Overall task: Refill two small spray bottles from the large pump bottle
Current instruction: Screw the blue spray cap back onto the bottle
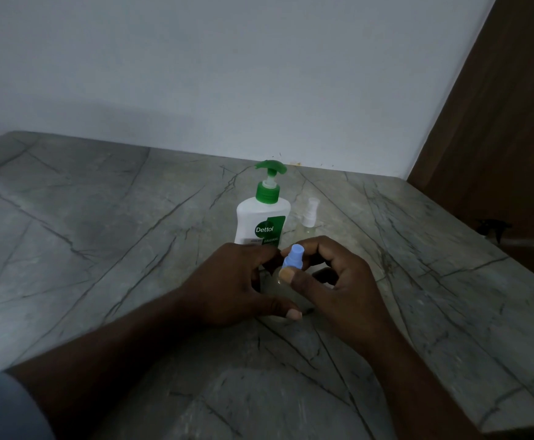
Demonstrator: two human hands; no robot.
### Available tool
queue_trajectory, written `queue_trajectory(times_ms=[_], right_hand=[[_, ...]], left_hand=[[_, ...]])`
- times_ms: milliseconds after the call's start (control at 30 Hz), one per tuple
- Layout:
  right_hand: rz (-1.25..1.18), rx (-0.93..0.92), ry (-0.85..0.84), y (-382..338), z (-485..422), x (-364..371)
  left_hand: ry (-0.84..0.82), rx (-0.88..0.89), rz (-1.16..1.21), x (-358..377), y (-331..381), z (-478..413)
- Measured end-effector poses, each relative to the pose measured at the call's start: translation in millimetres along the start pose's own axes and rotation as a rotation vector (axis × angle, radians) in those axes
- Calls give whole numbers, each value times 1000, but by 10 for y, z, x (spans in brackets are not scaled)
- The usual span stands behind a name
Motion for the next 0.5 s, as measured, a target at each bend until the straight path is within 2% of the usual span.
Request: queue_trajectory(times_ms=[233, 500], right_hand=[[6, -18, 11, -23, -8, 12], [78, -42, 74, -65, -2, 3]], left_hand=[[-10, 15, 20, -1, 14, 17], [20, 99, -72, 12, 56, 37]])
Point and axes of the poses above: each hand's wrist, its own z-axis away from the middle knuckle, its own x-axis out of the palm, y = z × x, the point moved 6 cm from there along -z, towards the middle knuckle, and after that the axes turned 14 degrees about y, right-handed, at the moved point
